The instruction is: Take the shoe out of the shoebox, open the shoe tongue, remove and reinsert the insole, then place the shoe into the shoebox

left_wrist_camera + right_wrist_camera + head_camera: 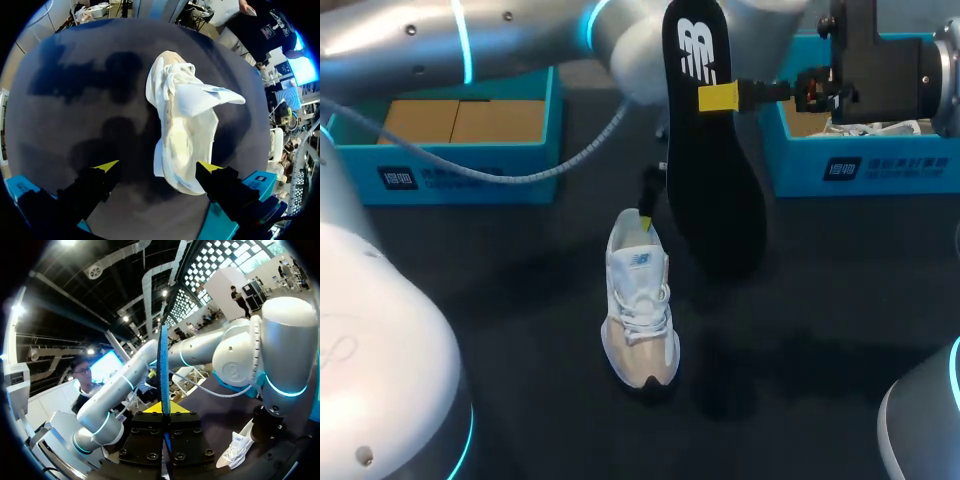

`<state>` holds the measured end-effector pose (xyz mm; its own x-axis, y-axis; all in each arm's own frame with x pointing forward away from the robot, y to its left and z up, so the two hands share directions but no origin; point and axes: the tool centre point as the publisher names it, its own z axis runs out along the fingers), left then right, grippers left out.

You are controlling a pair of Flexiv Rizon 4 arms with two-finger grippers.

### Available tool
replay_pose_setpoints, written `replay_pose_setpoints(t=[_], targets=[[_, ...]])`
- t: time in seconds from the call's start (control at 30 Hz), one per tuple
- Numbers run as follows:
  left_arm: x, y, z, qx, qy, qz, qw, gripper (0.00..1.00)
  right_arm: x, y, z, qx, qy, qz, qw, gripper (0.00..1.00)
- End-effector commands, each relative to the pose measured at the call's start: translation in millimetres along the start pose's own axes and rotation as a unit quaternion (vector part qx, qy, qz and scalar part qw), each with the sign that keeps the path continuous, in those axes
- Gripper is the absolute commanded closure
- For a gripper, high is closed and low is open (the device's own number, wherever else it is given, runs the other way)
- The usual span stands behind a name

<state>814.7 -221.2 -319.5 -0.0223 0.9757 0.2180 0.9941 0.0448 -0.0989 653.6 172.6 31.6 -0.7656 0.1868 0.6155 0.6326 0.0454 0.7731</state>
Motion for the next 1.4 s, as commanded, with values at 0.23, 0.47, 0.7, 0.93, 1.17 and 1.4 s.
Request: replay_pose_setpoints(t=[0.23,0.47,0.7,0.93,1.17,1.4], targets=[[10.1,-1.6,-0.7,-0.002,-0.049,0.001,0.999,0.00,-1.0,1.3,4.1,0.001,-0.001,0.001,1.000,1.00],[13.4,5.9,1.9,0.001,-0.074,-0.016,0.997,0.00,-12.1,8.3,0.5,-0.009,-0.006,0.004,1.000,1.00],[29.1,29.3,-12.5,0.001,-0.147,-0.067,0.987,0.00,-47.3,36.1,-22.2,-0.030,-0.012,0.033,0.999,1.00],[37.1,36.0,-44.6,0.007,-0.252,-0.079,0.964,0.00,-84.4,52.7,-45.4,-0.037,-0.029,0.104,0.993,1.00],[44.4,27.2,-80.2,0.014,-0.355,-0.063,0.933,0.00,-118.9,61.1,-55.5,-0.042,-0.043,0.168,0.984,1.00],[49.8,13.1,-121.7,0.011,-0.468,-0.028,0.883,0.00,-157.5,62.2,-69.5,-0.092,-0.061,0.251,0.962,1.00]])
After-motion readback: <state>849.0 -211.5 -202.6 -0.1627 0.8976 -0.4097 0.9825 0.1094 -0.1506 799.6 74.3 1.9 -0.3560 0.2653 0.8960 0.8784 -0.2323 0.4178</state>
